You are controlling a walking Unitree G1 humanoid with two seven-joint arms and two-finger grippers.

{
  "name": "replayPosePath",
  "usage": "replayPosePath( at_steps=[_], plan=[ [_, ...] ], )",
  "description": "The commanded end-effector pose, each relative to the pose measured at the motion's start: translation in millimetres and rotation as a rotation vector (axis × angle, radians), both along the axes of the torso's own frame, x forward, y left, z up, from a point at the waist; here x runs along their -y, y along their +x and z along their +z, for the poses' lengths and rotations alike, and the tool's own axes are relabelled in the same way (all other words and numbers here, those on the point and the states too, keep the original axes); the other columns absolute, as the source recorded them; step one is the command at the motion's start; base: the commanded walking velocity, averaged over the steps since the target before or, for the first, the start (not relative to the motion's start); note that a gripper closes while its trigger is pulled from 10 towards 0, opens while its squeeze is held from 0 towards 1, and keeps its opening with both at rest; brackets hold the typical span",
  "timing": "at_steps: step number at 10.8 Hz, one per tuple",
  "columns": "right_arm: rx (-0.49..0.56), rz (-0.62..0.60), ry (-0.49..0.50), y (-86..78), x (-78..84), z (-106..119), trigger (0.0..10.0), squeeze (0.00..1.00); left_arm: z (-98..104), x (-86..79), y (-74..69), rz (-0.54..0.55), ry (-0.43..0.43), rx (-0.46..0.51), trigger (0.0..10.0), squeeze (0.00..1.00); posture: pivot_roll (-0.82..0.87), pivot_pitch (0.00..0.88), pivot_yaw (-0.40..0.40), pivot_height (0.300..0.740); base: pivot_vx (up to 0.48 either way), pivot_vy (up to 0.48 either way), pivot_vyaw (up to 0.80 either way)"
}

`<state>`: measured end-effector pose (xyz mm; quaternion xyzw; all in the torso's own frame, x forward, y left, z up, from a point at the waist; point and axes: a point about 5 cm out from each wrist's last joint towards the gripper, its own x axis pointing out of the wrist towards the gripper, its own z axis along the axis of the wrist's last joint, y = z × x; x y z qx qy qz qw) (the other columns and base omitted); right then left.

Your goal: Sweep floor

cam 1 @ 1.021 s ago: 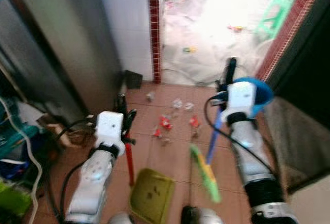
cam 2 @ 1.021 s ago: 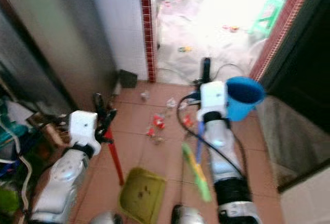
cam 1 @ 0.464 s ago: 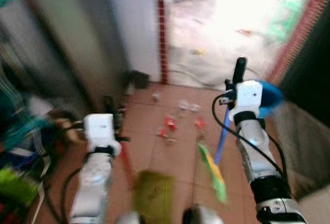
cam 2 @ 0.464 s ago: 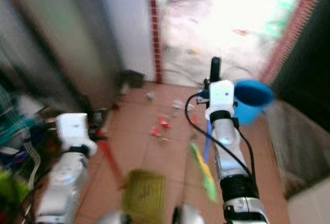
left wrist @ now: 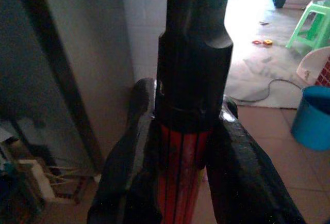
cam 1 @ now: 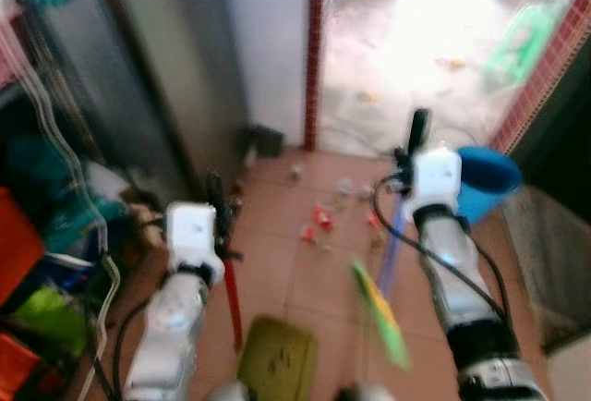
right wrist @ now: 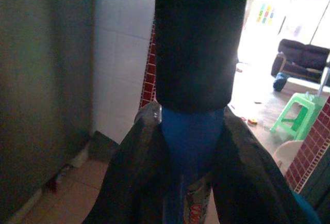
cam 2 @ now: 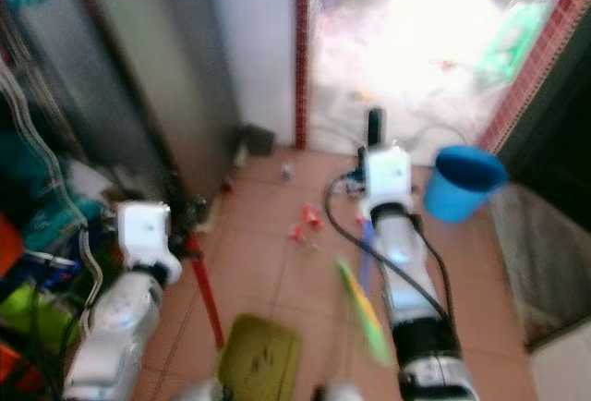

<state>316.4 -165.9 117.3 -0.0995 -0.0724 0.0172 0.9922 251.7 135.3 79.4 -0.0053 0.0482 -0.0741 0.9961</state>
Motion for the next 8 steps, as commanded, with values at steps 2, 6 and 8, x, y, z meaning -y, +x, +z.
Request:
replayPosePath(
  at_steps=[2,6,8],
  plan=[
    [0.062,0.017,-0.012,5.0,-4.4,15.6,10.0,0.0,10.5,2.3,6.8,-0.001,-0.025,0.052,10.0,0.0,-0.06,0.0,0.003,0.74,0.0,0.0,0.0],
    [0.061,0.027,-0.017,9.9,-8.3,16.5,10.0,0.0,11.8,-8.3,4.7,0.095,-0.072,0.076,10.0,0.0,-0.03,0.0,-0.01,0.74,0.188,0.0,-0.29],
    [0.068,0.028,-0.008,11.0,-11.4,17.1,10.0,0.0,7.6,3.8,-1.5,0.056,-0.103,0.059,10.0,0.0,-0.04,0.0,0.014,0.74,0.439,0.0,-0.58]
  ],
)
